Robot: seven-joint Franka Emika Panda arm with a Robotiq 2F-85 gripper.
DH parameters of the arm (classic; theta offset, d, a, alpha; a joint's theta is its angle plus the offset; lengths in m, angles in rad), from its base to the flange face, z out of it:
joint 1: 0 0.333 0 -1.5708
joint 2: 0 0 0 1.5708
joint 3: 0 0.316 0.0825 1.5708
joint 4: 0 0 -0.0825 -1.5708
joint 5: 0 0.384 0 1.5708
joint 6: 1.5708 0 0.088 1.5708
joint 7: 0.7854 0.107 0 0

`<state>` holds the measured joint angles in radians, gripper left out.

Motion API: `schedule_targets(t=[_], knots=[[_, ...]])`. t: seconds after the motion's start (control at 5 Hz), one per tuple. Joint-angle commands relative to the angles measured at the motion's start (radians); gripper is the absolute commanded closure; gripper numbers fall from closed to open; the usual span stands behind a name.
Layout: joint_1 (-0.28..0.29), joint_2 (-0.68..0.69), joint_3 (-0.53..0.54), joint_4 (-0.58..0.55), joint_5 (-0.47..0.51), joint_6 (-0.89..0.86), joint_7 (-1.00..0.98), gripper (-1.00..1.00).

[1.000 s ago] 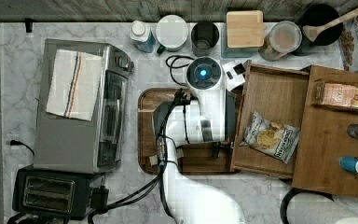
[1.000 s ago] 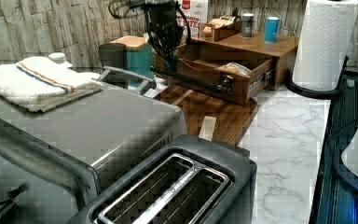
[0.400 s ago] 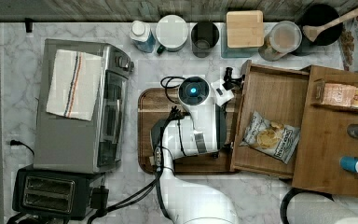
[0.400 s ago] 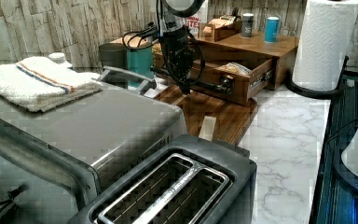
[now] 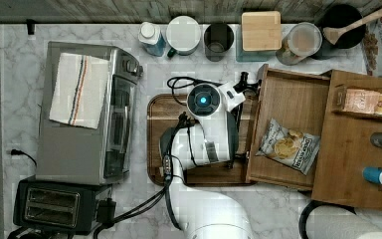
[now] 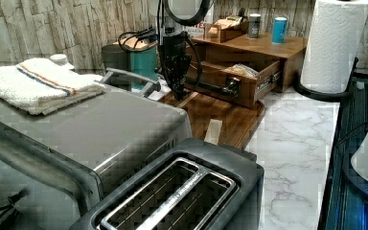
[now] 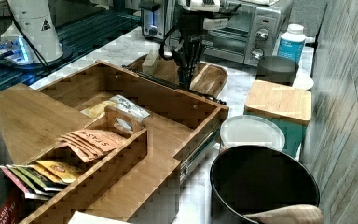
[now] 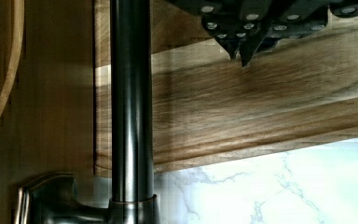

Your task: Close the drawer.

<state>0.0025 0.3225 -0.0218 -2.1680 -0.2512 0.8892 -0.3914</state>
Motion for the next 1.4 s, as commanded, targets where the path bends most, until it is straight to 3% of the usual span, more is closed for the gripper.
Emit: schedule_targets(t=[0.2,0.6,0.8,1.0,1.4], knots=[[-0.062,-0.046,-0.023,0.024,0.009,-0.024,-0.114,1.00],[-0.138,-0.066,-0.058,0.022,0.055,-0.004,-0.301,1.00],[-0.188,-0.065,-0.064,0.064,0.097,-0.060,-0.393,1.00],[-0.251,-0.022,-0.085,0.176,0.135,-0.105,-0.509,1.00],[-0.346,-0.006,-0.146,0.205,0.091,-0.041,-0.613,1.00]])
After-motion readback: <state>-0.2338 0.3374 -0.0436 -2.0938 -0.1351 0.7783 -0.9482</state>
